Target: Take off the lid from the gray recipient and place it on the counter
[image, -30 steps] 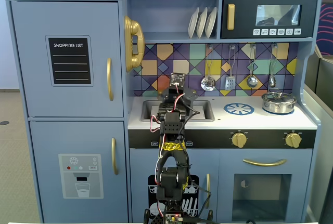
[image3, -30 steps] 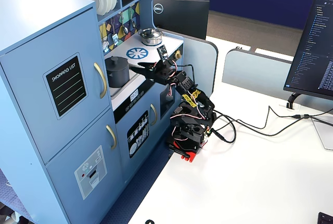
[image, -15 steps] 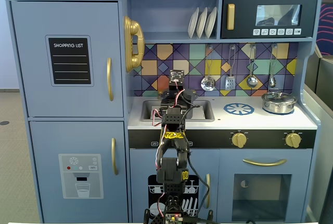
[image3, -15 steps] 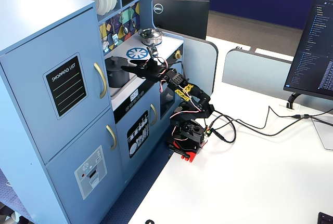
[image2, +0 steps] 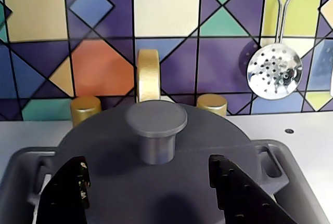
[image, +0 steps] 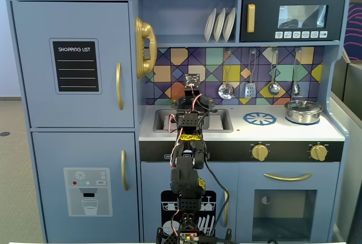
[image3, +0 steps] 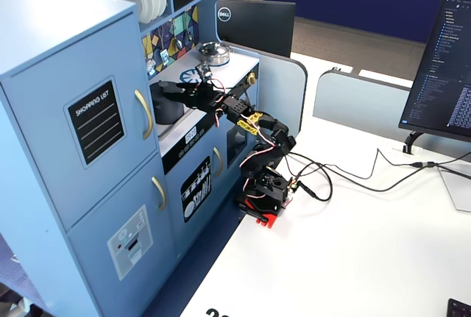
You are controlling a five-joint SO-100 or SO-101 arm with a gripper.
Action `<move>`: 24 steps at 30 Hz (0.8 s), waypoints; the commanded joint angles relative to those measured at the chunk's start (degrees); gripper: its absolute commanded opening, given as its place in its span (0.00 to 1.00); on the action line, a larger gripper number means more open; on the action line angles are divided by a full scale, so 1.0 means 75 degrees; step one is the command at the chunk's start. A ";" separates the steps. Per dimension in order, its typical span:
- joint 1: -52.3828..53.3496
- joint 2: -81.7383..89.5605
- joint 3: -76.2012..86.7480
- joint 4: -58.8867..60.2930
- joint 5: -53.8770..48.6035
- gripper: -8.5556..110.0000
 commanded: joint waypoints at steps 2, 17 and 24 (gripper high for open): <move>0.0000 -0.0504 -0.0832 -0.0387 -0.0129 0.25; -0.0141 -0.1652 -0.1488 -0.0680 0.0059 0.22; -0.0305 -0.1781 -0.1594 -0.0586 0.0012 0.14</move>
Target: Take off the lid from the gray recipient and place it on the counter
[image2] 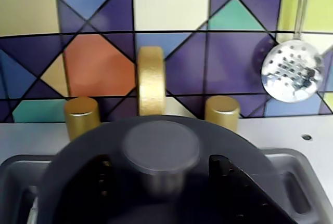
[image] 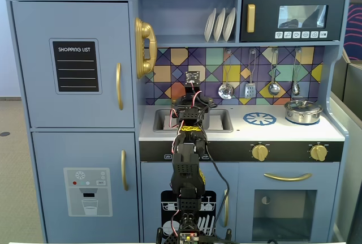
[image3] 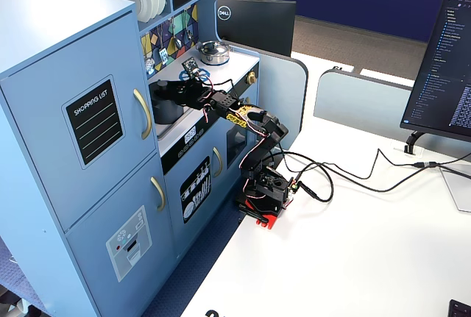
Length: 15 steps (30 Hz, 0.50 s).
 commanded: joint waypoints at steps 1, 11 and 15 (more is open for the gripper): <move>-0.0164 0.0000 -0.0480 -0.0117 0.0012 0.13; -0.0387 0.0211 -0.0328 -0.0328 0.0211 0.07; -0.0434 0.0223 -0.0516 -0.0492 0.0105 0.07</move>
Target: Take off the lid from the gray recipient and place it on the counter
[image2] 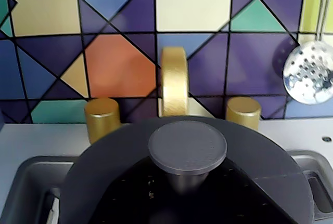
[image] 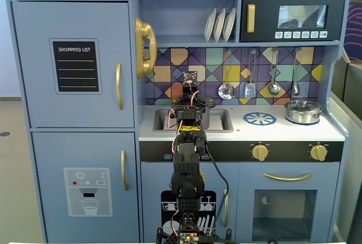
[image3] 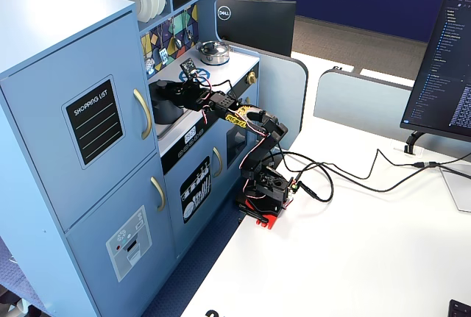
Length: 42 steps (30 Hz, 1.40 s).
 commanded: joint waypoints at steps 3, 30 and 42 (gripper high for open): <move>-0.0188 0.0234 -0.0727 -0.0375 -0.0164 0.07; 0.1453 0.0727 -0.1395 0.0211 -0.0129 0.07; 0.3645 0.0680 -0.1125 0.0316 0.0410 0.07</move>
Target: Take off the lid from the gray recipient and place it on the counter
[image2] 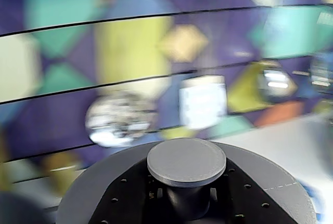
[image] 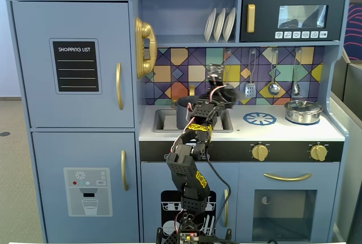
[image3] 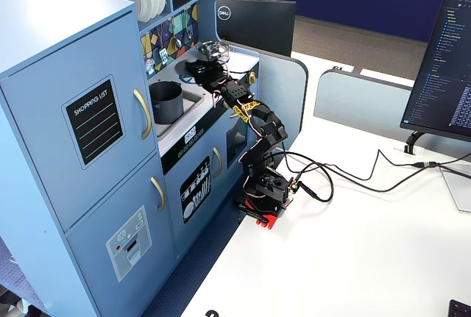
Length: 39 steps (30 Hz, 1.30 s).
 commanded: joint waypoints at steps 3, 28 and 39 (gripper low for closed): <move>0.0902 0.0270 0.0082 -0.0434 0.0176 0.07; 0.1125 -0.2320 0.1148 -0.3199 -0.0223 0.07; 0.1219 -0.2777 0.1301 -0.3445 -0.0375 0.07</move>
